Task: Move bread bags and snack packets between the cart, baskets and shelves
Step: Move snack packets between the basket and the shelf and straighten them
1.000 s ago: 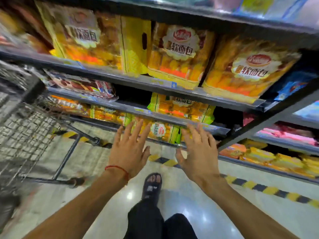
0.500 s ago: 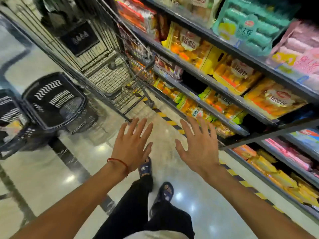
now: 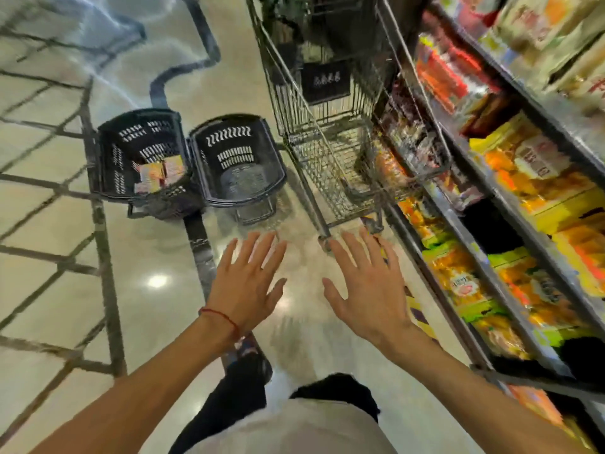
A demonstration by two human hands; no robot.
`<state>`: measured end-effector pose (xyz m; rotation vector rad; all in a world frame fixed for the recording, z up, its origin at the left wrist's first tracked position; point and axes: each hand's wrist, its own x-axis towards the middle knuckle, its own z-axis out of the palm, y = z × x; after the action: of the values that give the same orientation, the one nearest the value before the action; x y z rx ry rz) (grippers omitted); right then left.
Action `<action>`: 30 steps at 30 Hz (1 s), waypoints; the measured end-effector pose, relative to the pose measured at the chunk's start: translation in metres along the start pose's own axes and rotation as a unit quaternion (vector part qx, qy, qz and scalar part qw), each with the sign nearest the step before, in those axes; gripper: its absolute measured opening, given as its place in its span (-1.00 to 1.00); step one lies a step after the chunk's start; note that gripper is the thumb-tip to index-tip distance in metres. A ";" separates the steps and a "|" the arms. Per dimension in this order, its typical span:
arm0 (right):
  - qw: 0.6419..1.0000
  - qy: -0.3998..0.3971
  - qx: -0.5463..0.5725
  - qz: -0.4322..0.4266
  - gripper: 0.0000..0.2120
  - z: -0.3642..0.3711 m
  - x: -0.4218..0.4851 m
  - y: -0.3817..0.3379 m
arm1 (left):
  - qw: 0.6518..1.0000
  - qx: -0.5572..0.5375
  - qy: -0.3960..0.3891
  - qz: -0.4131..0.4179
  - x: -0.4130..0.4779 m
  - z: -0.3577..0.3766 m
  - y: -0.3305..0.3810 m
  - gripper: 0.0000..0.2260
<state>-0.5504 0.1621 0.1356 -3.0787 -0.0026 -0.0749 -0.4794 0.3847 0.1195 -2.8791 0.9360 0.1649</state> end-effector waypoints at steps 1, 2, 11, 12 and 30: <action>1.000 0.003 -0.003 -0.012 -0.38 0.003 0.019 -0.017 | 1.000 -0.004 -0.003 -0.009 0.001 0.002 -0.023 -0.41; 1.000 0.004 -0.005 -0.022 -0.39 0.006 0.036 -0.034 | 1.000 -0.005 -0.008 -0.018 0.002 0.005 -0.047 -0.40; 0.996 0.005 0.028 -0.088 -0.37 0.032 0.201 -0.182 | 0.994 -0.010 -0.024 -0.107 0.012 0.014 -0.255 -0.43; 0.995 0.005 0.031 -0.099 -0.38 0.033 0.220 -0.196 | 0.993 -0.012 -0.024 -0.118 0.016 0.015 -0.276 -0.44; 0.967 -0.071 -0.024 -0.242 -0.36 0.108 0.580 -0.353 | 0.964 -0.044 -0.132 -0.225 0.168 0.062 -0.583 -0.34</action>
<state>0.0326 0.5208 0.0784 -3.0430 -0.7665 0.1248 -0.0045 0.7649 0.0760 -2.9567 0.2254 0.5389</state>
